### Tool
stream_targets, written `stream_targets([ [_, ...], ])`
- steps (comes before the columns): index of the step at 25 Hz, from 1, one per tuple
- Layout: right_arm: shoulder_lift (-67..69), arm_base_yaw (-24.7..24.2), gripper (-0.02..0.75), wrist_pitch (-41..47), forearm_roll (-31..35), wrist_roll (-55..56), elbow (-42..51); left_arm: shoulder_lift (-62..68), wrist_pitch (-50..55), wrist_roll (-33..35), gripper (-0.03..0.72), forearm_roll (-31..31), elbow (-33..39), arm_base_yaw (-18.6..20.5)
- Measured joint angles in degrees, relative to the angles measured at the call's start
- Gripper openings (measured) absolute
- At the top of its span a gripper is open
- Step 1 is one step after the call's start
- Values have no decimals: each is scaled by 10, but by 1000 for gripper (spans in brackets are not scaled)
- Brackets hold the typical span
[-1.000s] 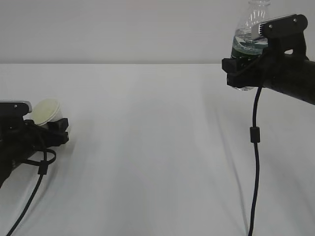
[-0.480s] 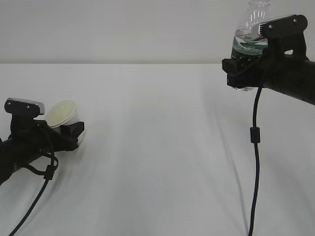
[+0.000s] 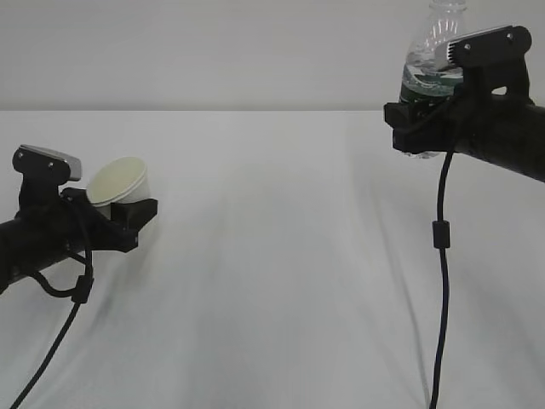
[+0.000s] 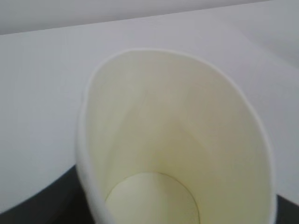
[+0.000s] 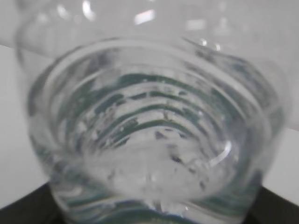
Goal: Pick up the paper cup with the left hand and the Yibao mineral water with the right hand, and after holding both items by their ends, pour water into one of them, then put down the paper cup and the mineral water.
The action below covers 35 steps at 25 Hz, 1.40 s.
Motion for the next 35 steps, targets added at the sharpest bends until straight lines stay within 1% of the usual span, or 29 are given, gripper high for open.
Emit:
stream_targets([
  [7, 0, 0, 462, 16, -20, 0, 0, -19, 16, -32, 454, 42, 0, 0],
  [15, -1, 0, 462, 25, -29, 7, 0, -68, 54, -61, 452, 93, 0, 0],
  [28, -6, 0, 462, 31, -98, 51, 0, -111, 57, -132, 451, 205, 0, 0],
  [35, -6, 0, 462, 42, -150, 95, 0, -144, 57, -170, 449, 268, 0, 0],
])
